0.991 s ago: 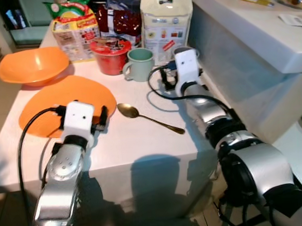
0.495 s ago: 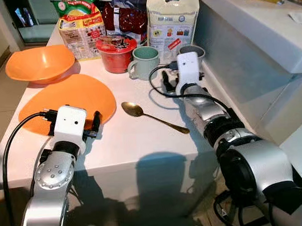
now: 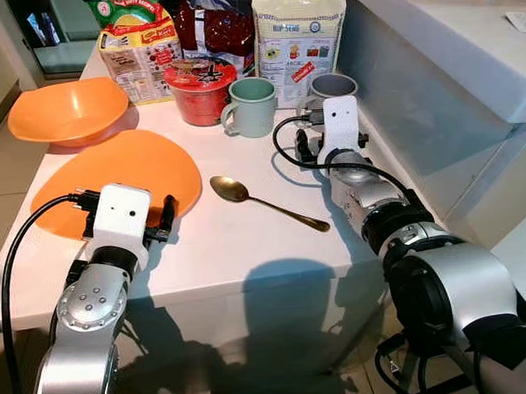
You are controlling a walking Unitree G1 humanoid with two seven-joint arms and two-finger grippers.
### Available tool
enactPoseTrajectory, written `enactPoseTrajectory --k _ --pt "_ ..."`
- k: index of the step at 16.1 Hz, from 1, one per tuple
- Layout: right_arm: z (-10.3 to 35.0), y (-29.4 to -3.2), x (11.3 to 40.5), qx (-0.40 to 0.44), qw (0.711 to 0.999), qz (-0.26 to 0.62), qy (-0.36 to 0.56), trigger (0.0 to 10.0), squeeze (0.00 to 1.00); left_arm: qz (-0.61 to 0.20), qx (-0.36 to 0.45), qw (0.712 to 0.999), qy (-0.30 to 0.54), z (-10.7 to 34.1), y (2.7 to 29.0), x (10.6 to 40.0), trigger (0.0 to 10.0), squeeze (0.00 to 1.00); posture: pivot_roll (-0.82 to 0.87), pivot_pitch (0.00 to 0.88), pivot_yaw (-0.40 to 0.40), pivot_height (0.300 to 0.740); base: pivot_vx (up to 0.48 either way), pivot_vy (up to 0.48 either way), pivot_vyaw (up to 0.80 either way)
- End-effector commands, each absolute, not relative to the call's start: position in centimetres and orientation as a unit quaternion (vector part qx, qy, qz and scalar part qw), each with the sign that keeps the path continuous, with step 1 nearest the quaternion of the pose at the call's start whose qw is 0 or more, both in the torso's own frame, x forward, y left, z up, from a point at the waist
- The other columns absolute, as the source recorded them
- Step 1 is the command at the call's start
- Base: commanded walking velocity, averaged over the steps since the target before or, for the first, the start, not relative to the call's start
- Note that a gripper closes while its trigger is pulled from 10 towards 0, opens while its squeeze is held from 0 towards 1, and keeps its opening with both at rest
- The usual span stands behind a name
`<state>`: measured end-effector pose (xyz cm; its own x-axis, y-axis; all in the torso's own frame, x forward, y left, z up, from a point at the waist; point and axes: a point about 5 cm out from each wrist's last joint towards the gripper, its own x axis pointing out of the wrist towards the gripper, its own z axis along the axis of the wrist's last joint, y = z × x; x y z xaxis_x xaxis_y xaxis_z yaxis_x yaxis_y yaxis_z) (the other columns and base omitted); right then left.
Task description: Setting the table
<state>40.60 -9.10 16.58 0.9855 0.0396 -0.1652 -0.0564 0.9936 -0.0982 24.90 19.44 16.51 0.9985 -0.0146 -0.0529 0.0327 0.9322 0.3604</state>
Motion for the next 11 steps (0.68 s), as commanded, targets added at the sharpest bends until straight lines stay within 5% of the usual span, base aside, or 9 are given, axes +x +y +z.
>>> enactPoseTrajectory --k 1,11 --pt "16.9 -9.0 40.7 -0.066 0.994 0.025 0.082 10.0 0.00 -0.025 0.182 0.982 0.043 15.9 19.0 24.7 10.0 0.00 0.44 0.062 -0.025 0.740 0.000 0.000 0.00" --pt "17.1 -9.7 40.9 -0.080 0.994 0.009 0.079 10.0 0.00 -0.038 0.178 0.980 0.081 15.0 18.7 21.8 10.0 0.00 0.46 0.141 0.010 0.740 0.000 0.000 0.00"
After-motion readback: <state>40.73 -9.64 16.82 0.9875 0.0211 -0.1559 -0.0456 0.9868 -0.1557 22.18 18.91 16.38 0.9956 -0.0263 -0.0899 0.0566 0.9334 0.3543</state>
